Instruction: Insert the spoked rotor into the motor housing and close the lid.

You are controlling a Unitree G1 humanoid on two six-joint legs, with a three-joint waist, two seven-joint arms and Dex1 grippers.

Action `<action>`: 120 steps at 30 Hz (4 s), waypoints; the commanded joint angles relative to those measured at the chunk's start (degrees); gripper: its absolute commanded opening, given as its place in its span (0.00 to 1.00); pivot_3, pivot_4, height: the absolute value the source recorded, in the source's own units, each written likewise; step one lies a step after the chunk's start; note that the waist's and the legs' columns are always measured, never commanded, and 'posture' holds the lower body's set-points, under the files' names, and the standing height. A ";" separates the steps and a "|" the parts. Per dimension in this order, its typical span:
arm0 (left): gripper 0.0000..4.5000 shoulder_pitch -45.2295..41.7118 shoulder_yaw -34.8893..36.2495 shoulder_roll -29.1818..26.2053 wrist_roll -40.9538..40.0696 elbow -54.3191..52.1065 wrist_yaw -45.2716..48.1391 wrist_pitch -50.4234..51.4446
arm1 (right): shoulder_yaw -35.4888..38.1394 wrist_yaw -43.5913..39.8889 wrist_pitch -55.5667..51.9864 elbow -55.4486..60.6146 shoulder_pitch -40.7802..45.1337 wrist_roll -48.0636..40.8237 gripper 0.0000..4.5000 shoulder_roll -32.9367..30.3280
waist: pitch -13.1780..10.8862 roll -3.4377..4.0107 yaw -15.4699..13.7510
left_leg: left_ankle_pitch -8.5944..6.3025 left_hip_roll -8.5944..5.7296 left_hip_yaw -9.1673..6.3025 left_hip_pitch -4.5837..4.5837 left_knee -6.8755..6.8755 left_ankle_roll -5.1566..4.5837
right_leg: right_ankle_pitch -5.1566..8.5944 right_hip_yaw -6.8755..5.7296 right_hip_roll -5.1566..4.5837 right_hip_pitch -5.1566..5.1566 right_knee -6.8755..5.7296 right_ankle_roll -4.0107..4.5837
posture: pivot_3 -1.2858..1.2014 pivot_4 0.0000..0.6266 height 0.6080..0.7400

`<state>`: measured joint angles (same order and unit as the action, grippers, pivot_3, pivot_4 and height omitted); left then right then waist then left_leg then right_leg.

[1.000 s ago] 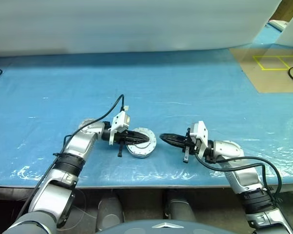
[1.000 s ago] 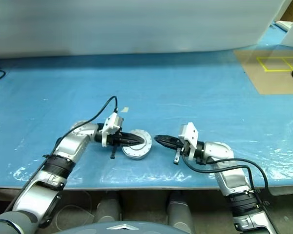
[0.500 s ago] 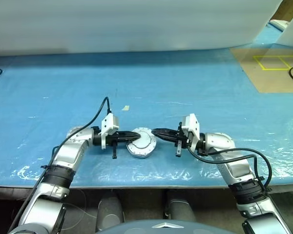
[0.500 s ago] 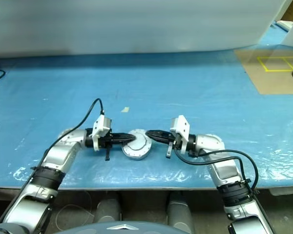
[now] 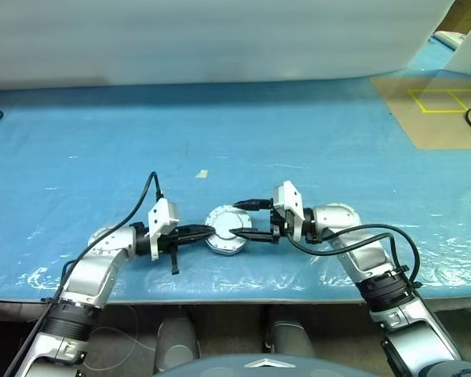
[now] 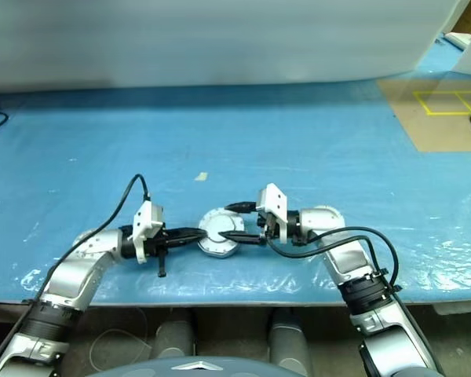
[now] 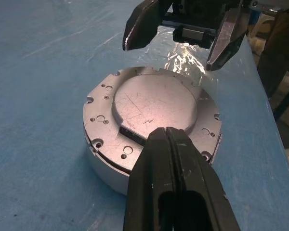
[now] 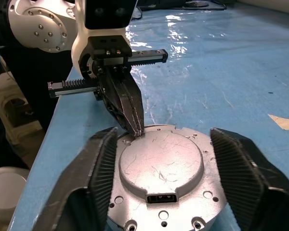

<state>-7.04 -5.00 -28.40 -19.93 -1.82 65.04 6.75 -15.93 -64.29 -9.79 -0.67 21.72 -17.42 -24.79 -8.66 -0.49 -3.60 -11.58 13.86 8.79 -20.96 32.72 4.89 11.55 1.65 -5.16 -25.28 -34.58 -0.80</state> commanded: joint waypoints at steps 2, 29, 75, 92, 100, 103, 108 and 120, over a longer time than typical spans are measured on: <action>0.00 2.96 1.39 -1.36 -0.82 -4.07 -1.88 0.51 | -0.65 -0.61 -0.57 -0.59 2.07 0.80 0.99 0.59 | 0.00 0.00 0.24 | 0.00 0.00 0.00 -0.01 0.00 0.00 | 0.00 -0.01 0.00 -0.01 0.00 0.00 | 0.52 0.24 1.00; 0.00 18.04 5.95 0.35 -2.78 -12.74 -11.23 -4.03 | -4.88 -0.37 -3.86 -6.48 6.24 6.77 0.95 4.24 | -0.01 -0.01 1.30 | -0.04 0.04 0.02 0.05 0.02 -0.08 | 0.00 0.01 0.03 -0.02 -0.06 0.01 | 0.52 0.24 1.00; 0.00 23.07 7.20 4.00 -0.95 -11.32 -18.81 -11.64 | -6.46 4.33 1.37 -9.49 7.24 13.33 0.65 7.69 | 0.00 -0.03 1.41 | -0.06 0.06 0.04 0.21 0.08 -0.10 | -0.01 0.03 0.05 0.06 -0.19 0.03 | 0.52 0.24 1.00; 0.00 21.86 6.73 4.02 -0.84 -9.44 -18.24 -12.76 | -8.57 1.94 -9.87 -6.44 6.24 13.10 0.65 4.65 | 0.06 -0.05 1.08 | -0.06 0.04 0.04 0.48 0.07 -0.10 | -0.02 0.05 0.04 0.32 -0.15 0.04 | 0.52 0.24 1.00; 0.00 18.91 6.30 4.79 -0.08 -6.69 -17.62 -14.39 | -8.02 1.95 -12.62 -5.98 5.99 11.92 0.65 4.47 | 0.13 -0.03 1.08 | -0.06 0.04 0.06 0.48 0.07 -0.09 | -0.02 0.05 0.03 0.32 -0.14 0.04 | 0.52 0.24 1.00; 0.00 18.53 6.05 5.29 -0.01 -5.69 -17.27 -15.15 | -7.99 1.83 -13.18 -6.00 5.94 11.68 0.65 4.02 | 0.13 -0.04 1.02 | -0.06 0.04 0.07 0.48 0.07 -0.10 | -0.02 0.05 0.03 0.32 -0.13 0.03 | 0.52 0.24 1.00; 0.00 16.87 5.52 5.82 0.19 -4.71 -17.52 -15.18 | -8.33 1.55 -14.82 -5.86 5.97 11.24 0.65 3.24 | 0.15 -0.04 0.86 | -0.06 0.02 0.07 0.50 0.08 -0.10 | -0.02 0.04 0.00 0.36 -0.14 0.03 | 0.52 0.24 1.00; 0.00 9.77 4.81 4.74 -0.95 -3.34 -15.96 -10.97 | -7.90 2.72 -15.78 -4.86 5.36 11.09 0.65 2.88 | 0.19 -0.05 0.79 | -0.04 0.01 0.07 0.59 0.08 -0.07 | -0.02 0.05 0.00 0.46 -0.15 0.03 | 0.52 0.24 1.00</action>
<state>3.60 -0.33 -23.04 -19.89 -4.74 48.34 -5.18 -22.57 -61.42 -22.93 -3.79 29.13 -7.20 -20.20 -8.47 -0.53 -2.81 -11.61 13.87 8.86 -20.37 32.80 4.84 11.53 1.71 -5.16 -24.82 -34.73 -0.77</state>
